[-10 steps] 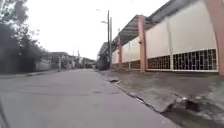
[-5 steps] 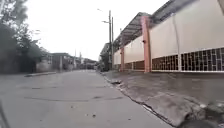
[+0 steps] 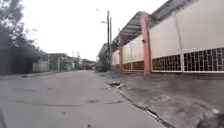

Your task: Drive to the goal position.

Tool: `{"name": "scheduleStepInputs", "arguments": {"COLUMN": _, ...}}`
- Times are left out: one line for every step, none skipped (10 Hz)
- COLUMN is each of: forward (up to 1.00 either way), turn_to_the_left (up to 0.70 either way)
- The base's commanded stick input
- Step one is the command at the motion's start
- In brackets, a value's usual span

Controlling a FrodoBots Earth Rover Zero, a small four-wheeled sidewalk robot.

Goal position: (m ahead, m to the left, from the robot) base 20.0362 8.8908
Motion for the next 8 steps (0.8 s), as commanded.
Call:
{"name": "scheduleStepInputs", "arguments": {"forward": 0.7, "turn_to_the_left": -0.01}}
{"name": "scheduleStepInputs", "arguments": {"forward": 0.7, "turn_to_the_left": 0.04}}
{"name": "scheduleStepInputs", "arguments": {"forward": 0.7, "turn_to_the_left": 0.09}}
{"name": "scheduleStepInputs", "arguments": {"forward": 0.7, "turn_to_the_left": 0.14}}
{"name": "scheduleStepInputs", "arguments": {"forward": 0.7, "turn_to_the_left": 0.19}}
{"name": "scheduleStepInputs", "arguments": {"forward": 0.7, "turn_to_the_left": 0.24}}
{"name": "scheduleStepInputs", "arguments": {"forward": 0.7, "turn_to_the_left": 0.29}}
{"name": "scheduleStepInputs", "arguments": {"forward": 0.7, "turn_to_the_left": 0.34}}
